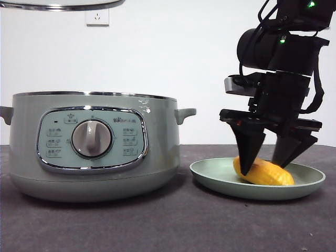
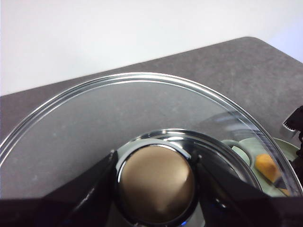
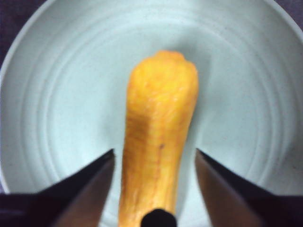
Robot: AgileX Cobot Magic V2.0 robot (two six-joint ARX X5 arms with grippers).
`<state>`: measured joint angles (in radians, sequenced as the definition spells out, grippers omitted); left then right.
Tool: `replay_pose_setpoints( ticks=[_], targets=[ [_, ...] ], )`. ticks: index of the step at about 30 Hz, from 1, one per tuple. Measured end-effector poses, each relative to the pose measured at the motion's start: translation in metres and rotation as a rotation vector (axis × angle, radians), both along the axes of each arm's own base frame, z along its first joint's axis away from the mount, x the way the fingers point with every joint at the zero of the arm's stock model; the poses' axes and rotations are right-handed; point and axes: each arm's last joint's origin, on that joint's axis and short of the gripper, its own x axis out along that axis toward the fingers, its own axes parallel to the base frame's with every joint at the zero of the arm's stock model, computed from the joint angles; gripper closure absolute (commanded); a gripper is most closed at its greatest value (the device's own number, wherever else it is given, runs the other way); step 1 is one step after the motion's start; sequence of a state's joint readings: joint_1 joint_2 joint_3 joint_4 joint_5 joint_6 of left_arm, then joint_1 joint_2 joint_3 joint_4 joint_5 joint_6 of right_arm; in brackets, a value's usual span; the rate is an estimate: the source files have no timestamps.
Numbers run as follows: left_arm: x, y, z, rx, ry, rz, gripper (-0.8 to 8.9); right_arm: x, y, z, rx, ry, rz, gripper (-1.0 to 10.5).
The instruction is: Take the corn out from the steamer,put the corn on the plate,close the lid
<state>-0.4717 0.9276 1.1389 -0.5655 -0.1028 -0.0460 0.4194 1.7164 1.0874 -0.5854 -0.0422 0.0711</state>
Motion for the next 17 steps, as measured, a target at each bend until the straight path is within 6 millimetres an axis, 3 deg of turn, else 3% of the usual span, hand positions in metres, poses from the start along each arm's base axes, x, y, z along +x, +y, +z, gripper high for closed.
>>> replay_pose_setpoints(
  ticks=[8, 17],
  targets=[
    [0.025, -0.013, -0.016, 0.037, 0.082, -0.009, 8.22, -0.004, -0.003, 0.005, -0.022, 0.008, -0.007, 5.4],
    [0.066, -0.036, -0.045, 0.058, 0.171, -0.056, 8.22, -0.025, -0.012, 0.056, 0.036, -0.126, -0.009, 5.4]
  ],
)
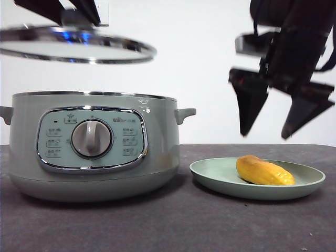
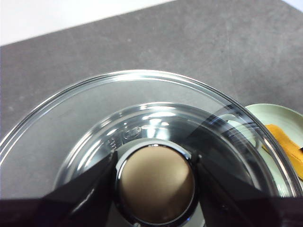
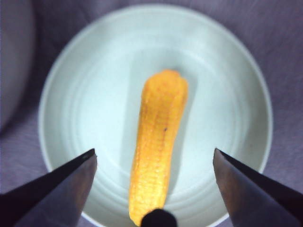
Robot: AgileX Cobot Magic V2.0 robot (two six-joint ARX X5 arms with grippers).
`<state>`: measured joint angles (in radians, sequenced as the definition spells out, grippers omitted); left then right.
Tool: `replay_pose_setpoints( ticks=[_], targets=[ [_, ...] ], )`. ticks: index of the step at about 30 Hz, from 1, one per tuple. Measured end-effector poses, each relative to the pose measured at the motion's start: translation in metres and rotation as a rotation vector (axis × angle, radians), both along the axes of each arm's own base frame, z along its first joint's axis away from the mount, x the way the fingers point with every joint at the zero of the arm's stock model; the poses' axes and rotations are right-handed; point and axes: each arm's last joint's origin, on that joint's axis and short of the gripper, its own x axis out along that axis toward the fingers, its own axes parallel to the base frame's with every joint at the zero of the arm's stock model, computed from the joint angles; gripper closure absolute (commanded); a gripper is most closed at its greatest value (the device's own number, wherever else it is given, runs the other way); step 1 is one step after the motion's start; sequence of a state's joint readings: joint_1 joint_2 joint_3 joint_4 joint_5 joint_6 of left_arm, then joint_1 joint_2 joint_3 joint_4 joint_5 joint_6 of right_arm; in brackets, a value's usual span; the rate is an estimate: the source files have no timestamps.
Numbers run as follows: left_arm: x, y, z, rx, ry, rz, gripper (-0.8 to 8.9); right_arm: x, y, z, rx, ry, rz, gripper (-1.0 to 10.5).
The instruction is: Take the corn out from the steamer,put the corn on the plate,close the lid
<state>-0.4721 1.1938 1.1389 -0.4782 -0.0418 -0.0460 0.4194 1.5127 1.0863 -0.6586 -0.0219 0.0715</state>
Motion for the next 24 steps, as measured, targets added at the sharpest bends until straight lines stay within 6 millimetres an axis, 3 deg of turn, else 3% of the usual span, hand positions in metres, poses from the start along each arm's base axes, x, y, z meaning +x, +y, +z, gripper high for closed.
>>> replay_pose_setpoints(
  ticks=[11, 24],
  targets=[
    [0.039, -0.021, -0.041, 0.03, 0.115, -0.025, 8.22, -0.044, -0.02, 0.068, 0.107, -0.219, -0.012, 5.4],
    [0.041, -0.025, -0.047, 0.013, 0.177, -0.067, 8.22, -0.051, -0.024, 0.076, 0.082, -0.264, -0.043, 5.4]
  ],
)
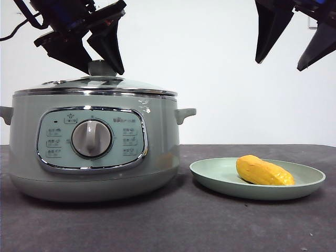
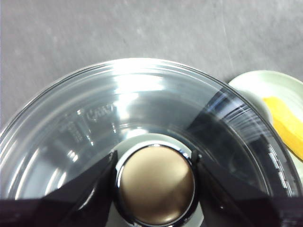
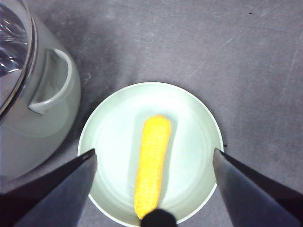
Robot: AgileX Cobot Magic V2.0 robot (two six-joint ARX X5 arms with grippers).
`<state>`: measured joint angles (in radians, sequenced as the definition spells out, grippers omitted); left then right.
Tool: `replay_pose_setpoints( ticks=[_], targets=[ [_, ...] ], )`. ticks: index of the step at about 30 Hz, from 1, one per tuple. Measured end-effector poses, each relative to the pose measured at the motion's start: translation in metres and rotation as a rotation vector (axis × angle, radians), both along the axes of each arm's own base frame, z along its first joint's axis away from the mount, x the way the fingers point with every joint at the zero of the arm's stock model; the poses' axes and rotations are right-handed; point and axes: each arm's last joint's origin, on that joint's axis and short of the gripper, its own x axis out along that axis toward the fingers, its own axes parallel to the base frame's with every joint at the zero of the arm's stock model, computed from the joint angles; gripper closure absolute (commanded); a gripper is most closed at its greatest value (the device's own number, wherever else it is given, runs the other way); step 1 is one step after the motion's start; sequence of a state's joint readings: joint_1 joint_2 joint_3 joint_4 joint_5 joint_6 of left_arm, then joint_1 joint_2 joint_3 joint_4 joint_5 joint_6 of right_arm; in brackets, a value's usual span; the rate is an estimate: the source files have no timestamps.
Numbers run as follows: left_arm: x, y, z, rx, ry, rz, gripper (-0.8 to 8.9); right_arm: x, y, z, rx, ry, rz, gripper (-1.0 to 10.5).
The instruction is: Take the corn out from the steamer,put the corn on the plate,close the lid
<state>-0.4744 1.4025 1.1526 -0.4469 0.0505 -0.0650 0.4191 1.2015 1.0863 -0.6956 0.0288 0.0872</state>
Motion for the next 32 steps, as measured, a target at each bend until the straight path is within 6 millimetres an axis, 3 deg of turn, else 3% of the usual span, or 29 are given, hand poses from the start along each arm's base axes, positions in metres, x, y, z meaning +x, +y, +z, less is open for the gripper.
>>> replay_pose_setpoints(
  ticks=[11, 12, 14, 15, 22, 25, 28, 29, 32],
  targets=[
    [0.0, 0.0, 0.001, 0.012, 0.003, -0.011, 8.12, 0.0, 0.0, 0.0, 0.001, -0.002, 0.0, 5.4],
    [0.0, 0.0, 0.001, 0.012, 0.002, -0.011, 7.73, 0.0, 0.0, 0.0, 0.001, -0.002, 0.0, 5.4],
    [0.0, 0.0, 0.001, 0.013, 0.001, -0.013, 4.74, 0.0, 0.0, 0.0, 0.001, -0.002, 0.0, 5.4],
    [0.0, 0.0, 0.001, 0.014, 0.0, -0.013, 3.69, 0.0, 0.0, 0.0, 0.001, -0.002, 0.0, 5.4],
    [0.0, 0.0, 0.002, 0.023, -0.018, -0.026, 3.65, 0.0, 0.0, 0.0, 0.002, -0.004, 0.0, 5.4],
    [-0.01, 0.005, 0.017, -0.001, -0.065, -0.025, 3.76, 0.0, 0.0, 0.001, 0.003, -0.006, 0.001, 5.4],
    [-0.034, 0.017, 0.043, -0.037, -0.137, -0.023, 3.83, -0.009, -0.004, 0.011, 0.022, -0.046, 0.001, 5.4],
    [-0.043, 0.022, 0.05, -0.043, -0.149, -0.023, 4.49, -0.015, -0.006, 0.016, 0.033, -0.072, 0.001, 5.5],
    [-0.073, 0.037, 0.066, -0.051, -0.165, -0.023, 8.4, -0.034, -0.015, 0.034, 0.07, -0.156, 0.002, 7.9]
  ],
)
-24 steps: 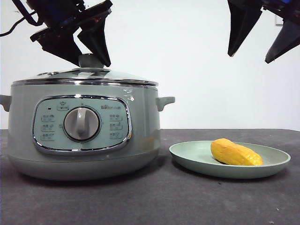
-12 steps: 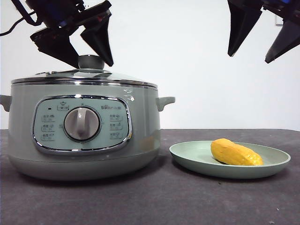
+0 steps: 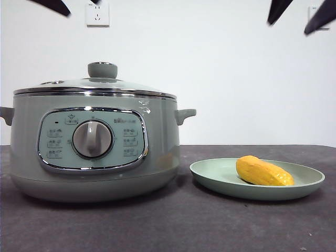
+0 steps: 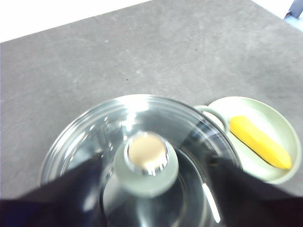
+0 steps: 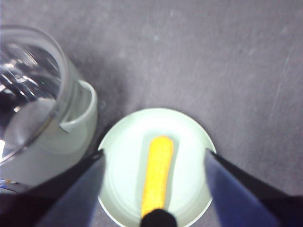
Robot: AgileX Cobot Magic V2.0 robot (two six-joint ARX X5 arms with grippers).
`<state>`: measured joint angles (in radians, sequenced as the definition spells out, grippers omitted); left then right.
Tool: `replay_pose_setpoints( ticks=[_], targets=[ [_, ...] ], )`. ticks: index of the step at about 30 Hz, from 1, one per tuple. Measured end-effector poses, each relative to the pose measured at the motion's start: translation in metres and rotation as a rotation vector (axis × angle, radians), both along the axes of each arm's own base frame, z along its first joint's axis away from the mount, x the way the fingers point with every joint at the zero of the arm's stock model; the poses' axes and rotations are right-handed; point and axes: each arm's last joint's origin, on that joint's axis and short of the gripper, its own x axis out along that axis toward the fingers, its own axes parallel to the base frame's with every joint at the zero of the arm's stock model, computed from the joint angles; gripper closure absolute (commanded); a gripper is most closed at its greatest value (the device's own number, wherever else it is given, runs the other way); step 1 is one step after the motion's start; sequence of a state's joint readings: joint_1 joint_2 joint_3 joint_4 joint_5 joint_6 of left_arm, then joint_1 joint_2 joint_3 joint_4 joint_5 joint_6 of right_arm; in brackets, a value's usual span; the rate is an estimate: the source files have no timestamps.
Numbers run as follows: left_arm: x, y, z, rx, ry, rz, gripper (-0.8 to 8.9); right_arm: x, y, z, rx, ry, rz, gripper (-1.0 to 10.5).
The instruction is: Take the corn out from the steamer,put the corn on the plate,close the lid
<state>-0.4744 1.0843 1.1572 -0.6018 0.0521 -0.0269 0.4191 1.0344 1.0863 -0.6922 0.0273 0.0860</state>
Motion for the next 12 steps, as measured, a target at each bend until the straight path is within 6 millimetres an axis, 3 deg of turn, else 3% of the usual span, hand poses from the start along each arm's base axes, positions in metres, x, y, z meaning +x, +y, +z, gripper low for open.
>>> replay_pose_setpoints(
  ticks=[3, 8, 12],
  targets=[
    [-0.016, 0.009, 0.009, 0.005, -0.033, 0.032, 8.22, -0.017, -0.008, 0.009, 0.029, -0.077, 0.002, 9.6],
    [-0.035, 0.013, -0.003, 0.0, -0.12, 0.067, 8.22, -0.04, -0.018, -0.015, 0.057, -0.146, 0.002, 9.6],
    [-0.049, 0.018, -0.03, -0.01, -0.157, 0.07, 8.22, -0.054, -0.024, -0.037, 0.094, -0.22, 0.0, 9.6]
  ],
)
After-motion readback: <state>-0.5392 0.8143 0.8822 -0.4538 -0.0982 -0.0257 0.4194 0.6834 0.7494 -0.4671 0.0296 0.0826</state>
